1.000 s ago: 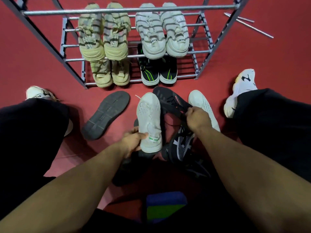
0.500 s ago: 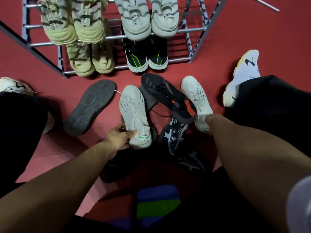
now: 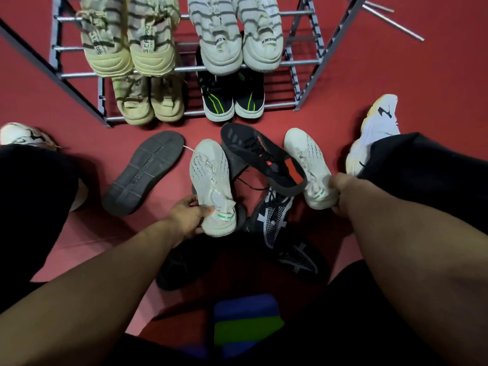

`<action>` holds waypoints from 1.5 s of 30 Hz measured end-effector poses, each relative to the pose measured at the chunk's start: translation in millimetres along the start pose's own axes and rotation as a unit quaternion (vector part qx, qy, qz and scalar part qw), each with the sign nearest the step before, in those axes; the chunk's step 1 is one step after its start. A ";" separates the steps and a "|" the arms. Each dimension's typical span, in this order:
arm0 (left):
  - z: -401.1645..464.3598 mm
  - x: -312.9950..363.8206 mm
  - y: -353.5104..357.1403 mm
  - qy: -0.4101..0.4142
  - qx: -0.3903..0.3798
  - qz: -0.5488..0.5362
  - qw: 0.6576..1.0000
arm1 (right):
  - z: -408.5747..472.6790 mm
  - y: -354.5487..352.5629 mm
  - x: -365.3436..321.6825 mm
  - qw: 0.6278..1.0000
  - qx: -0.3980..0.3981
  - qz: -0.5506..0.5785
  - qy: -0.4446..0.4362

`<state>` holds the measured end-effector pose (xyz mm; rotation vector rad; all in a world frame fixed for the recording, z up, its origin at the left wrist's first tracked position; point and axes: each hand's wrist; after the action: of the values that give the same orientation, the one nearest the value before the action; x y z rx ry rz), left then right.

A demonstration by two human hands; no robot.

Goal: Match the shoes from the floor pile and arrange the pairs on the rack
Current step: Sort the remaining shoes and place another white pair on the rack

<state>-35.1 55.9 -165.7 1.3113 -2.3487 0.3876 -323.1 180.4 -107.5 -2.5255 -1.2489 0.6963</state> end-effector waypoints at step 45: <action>-168.5 232.1 -150.2 0.252 0.074 -0.030 0.964 | -251.0 97.3 -129.2 0.901 -0.347 0.103 -0.239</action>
<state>22.9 -120.0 100.0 1.1723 -1.8786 0.7884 -195.2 18.0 108.0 -3.2273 -1.6288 1.1400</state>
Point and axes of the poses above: each hand's wrist, its own z-axis towards the middle knuckle, its own y-axis out of the palm, x = y × z, and after that the axes turned 5 degrees about -y, right-handed
